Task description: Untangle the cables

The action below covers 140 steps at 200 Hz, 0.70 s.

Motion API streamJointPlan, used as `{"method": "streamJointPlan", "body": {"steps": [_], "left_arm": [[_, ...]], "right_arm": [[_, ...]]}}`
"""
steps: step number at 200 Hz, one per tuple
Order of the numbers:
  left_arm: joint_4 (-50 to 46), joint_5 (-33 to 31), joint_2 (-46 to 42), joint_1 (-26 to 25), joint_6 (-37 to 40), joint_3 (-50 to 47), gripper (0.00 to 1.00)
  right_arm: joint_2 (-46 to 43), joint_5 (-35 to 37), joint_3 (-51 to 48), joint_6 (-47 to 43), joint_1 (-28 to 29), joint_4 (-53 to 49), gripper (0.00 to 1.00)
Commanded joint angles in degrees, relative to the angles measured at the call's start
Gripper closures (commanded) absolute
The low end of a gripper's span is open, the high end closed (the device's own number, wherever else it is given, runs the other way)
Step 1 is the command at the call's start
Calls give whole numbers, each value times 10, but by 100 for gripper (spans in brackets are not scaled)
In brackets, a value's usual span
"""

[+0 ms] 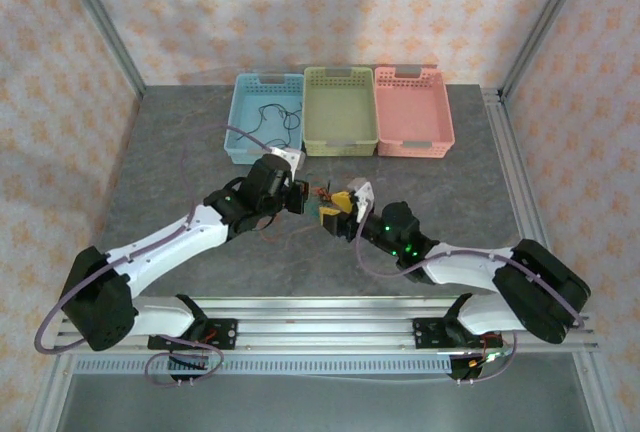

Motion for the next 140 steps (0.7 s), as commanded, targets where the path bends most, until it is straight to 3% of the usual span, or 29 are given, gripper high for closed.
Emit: {"method": "streamJointPlan", "body": {"steps": [1,81,140], "left_arm": [[20,23,-23,-10,13,-6,100],[20,36,-54,-37,26,-17,100],[36,66,-64,-42,28,-30,100]], "right_arm": [[12,-25,-1,-67,10,26,48],[28,-20,-17,-149,21,50,49],[34,-12,-22,-170,22,55,55]]}}
